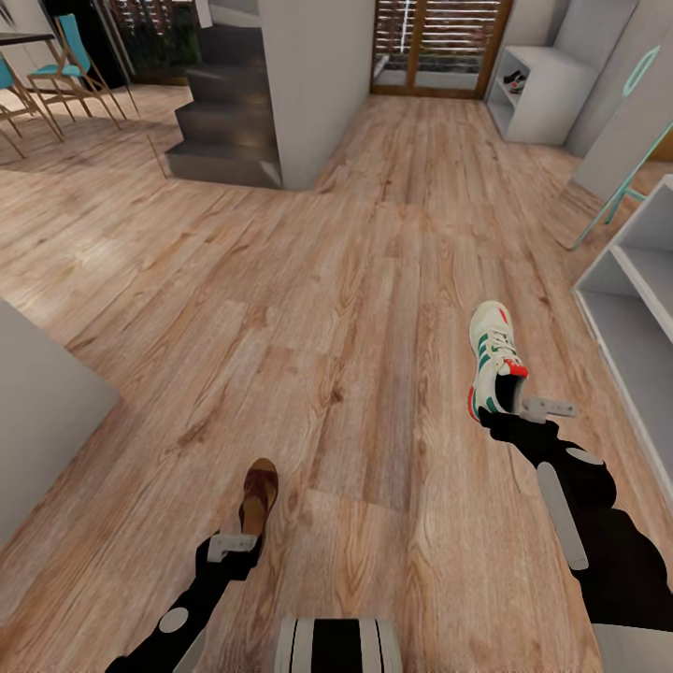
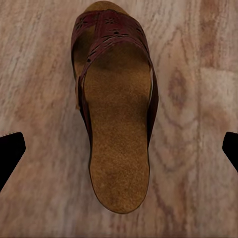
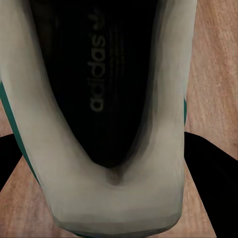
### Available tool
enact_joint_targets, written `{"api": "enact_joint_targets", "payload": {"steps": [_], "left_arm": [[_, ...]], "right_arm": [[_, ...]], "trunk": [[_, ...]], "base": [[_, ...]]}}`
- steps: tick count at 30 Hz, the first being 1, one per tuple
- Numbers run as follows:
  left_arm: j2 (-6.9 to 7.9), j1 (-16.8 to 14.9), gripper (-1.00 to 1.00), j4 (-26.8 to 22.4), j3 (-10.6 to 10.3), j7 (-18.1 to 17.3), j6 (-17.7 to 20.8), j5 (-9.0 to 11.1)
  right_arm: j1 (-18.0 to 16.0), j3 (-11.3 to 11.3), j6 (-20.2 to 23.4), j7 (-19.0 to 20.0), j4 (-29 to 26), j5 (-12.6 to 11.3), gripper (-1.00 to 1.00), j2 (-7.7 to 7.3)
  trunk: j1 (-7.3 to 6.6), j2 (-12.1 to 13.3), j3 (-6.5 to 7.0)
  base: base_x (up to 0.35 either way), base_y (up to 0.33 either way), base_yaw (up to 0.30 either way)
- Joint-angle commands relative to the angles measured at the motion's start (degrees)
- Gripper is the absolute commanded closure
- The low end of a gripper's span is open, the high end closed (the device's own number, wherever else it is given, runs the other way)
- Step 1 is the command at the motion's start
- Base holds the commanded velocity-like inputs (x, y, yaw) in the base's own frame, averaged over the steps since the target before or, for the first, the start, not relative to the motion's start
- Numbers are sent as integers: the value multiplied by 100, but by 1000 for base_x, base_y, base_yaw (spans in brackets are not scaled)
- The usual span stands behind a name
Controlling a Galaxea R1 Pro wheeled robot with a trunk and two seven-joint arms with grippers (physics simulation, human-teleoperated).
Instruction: Pick up the two gym shoes and the two sandals from the corridor floor and place them onto the hallstand (shoe rack) in the corridor, making sure they are on the rack and not on the floor. Arrange them so the two gym shoes are next to each other and the two sandals are next to each other.
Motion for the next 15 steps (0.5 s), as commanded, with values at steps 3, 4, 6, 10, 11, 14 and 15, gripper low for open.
{"api": "enact_joint_targets", "payload": {"steps": [3,4,6,10,11,14,15], "left_arm": [[8,-5,-100,-3,-36,12,-63,60],[8,-4,-100,-10,-40,17,-79,59],[8,-4,-100,-12,-41,19,-86,57],[8,-10,-100,-15,-37,29,-92,53],[8,-11,-100,-17,-36,31,-91,53],[8,-12,-100,-29,-35,37,-95,54],[8,-13,-100,-66,-35,37,-95,53]], "right_arm": [[-3,7,24,-54,-7,-58,100,-2],[-3,5,23,-54,-6,-58,100,-2],[-3,6,24,-54,-10,-58,100,-2],[-3,7,24,-54,-13,-58,100,-2],[-3,8,25,-54,-13,-58,100,-2],[-3,8,20,-54,-14,-58,100,-2],[-3,8,23,-54,-14,-58,100,-2]], "trunk": [[6,-6,-71],[9,-7,-93],[14,-10,-137],[25,-15,-226],[27,-16,-248],[35,-20,-314],[37,-22,-336]], "base": [[0,0,0],[0,0,0],[0,0,0],[0,0,0],[0,0,0],[0,0,0],[0,0,0]]}}
